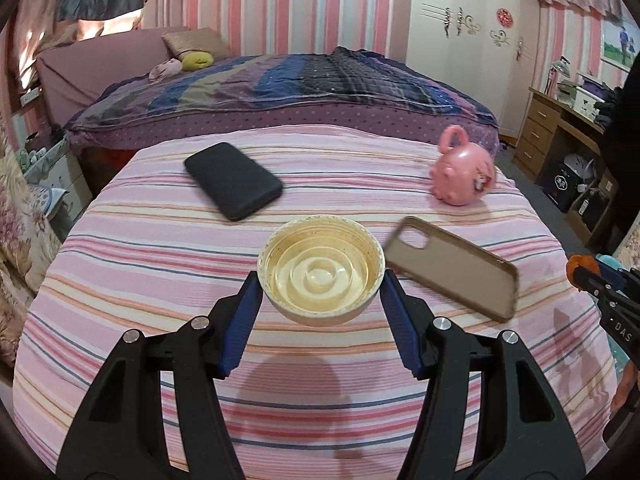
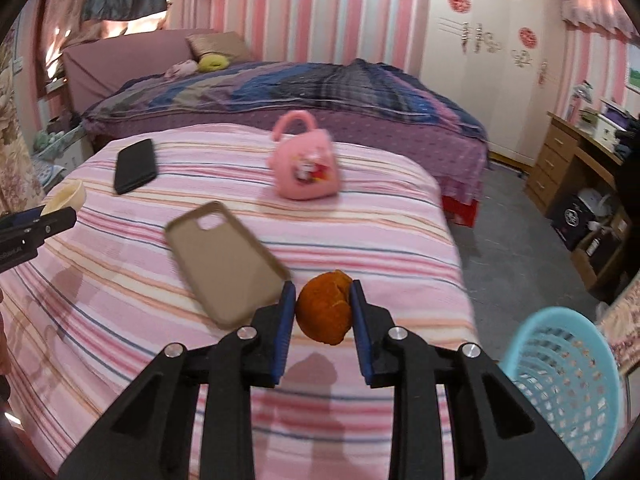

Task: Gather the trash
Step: 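Carry the orange ball over the basket and open the right gripper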

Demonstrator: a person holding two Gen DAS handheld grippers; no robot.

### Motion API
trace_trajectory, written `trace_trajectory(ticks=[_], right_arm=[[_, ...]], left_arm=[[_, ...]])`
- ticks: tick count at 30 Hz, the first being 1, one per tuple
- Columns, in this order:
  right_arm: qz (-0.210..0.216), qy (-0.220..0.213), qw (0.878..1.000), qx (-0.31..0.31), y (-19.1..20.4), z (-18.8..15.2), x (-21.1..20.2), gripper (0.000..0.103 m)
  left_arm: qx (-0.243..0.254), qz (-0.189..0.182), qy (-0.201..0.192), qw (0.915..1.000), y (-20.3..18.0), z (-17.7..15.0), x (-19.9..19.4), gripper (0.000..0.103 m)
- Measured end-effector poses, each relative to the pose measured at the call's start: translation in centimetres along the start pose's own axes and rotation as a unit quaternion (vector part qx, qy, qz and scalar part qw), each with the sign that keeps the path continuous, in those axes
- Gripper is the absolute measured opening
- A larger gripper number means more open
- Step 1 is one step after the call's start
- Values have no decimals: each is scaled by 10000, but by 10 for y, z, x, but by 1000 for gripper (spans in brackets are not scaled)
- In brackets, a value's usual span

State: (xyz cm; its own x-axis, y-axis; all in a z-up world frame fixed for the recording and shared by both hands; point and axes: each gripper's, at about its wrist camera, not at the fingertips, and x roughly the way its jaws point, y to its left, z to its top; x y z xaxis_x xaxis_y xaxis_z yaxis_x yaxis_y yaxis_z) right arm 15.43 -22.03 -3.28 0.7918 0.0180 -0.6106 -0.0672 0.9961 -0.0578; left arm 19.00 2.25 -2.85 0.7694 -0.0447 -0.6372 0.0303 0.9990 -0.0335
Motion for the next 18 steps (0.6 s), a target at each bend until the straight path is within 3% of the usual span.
trace_trajectory(ticks=[9,13,18], right_arm=[[-61,-128,9997,178,-64,-13,-11,28],[-249,-201,9995,79,-72,-12,-20,28],[-421,-170,9989,150,-96,-17,-27,28]], left_arm=[[335,33,-99,9994,-51,-11,-13,59],[584,24,-152,9982,-85,-17,-22,59],[512,-209,-115,9984,-120,-28,-28,59]])
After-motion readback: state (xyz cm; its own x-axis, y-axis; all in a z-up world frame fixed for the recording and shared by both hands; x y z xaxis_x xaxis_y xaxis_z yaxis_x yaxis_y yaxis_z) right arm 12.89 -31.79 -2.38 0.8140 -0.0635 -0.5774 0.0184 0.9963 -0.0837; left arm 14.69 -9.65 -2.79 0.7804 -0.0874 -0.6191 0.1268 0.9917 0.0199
